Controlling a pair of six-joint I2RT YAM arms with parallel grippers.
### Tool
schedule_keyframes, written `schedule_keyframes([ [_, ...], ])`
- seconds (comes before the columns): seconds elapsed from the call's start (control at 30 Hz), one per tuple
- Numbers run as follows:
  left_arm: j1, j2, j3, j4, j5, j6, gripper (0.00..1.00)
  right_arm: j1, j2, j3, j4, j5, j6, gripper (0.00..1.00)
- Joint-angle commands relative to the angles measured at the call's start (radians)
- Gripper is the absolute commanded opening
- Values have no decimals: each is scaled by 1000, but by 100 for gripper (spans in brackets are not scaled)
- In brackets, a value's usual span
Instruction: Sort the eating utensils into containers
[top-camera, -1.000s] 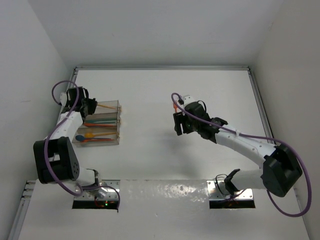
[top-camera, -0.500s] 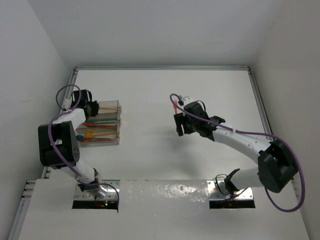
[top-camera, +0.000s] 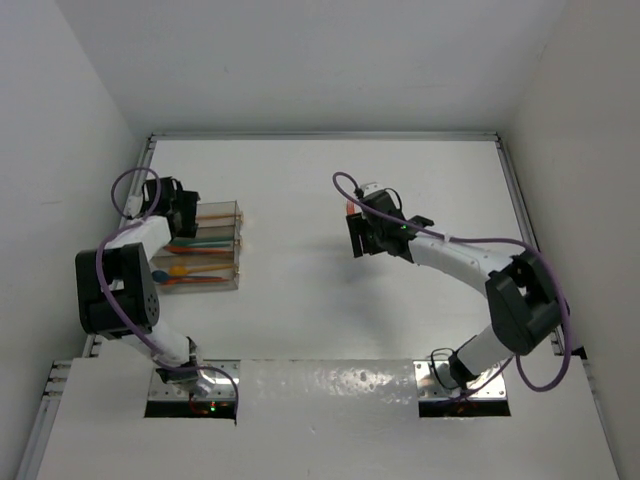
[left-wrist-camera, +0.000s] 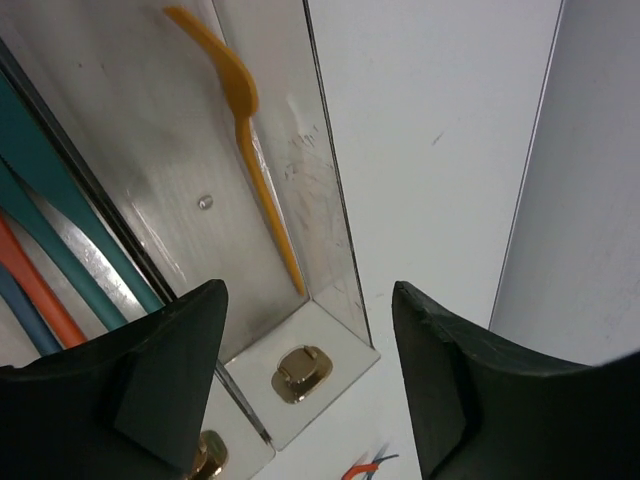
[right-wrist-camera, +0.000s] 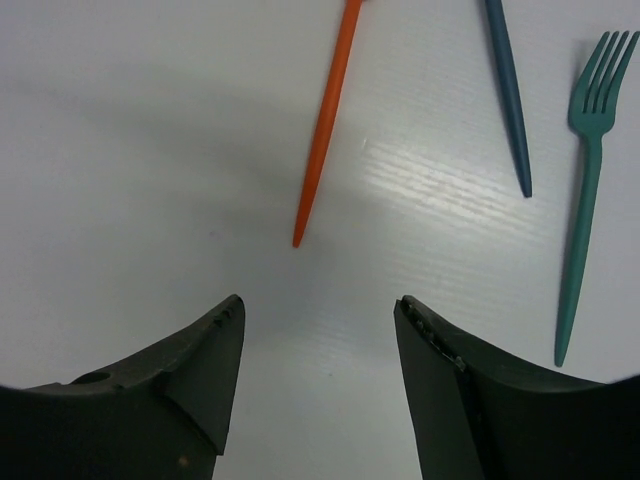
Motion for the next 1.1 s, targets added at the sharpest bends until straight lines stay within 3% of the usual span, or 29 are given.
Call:
schedule_keyframes([
  [0.0, 9, -87, 36, -3, 44, 46, 68, -14, 79, 100, 27, 49, 44, 60],
  [0.1, -1, -120, 68, -41, 87, 98, 70, -21, 136, 155, 11, 89, 65, 55],
  [0.23, -54, -141, 154, -141, 118, 284, 74, -35, 254, 233, -13, 103, 94, 52],
  [0.47, -301, -202, 261, -305, 82, 597, 81, -69, 425, 379, -36, 75, 113, 50],
  [0.77, -419, -283, 173, -342, 158, 708, 85, -76, 570, 493, -61, 45, 81, 40],
  [0.93, -435, -300, 125, -278, 262, 732, 83, -76, 572, 472, -39, -18, 48, 6],
  [1.07, -439, -303, 76, -181, 366, 720, 81, -73, 451, 340, 71, -93, 24, 0],
])
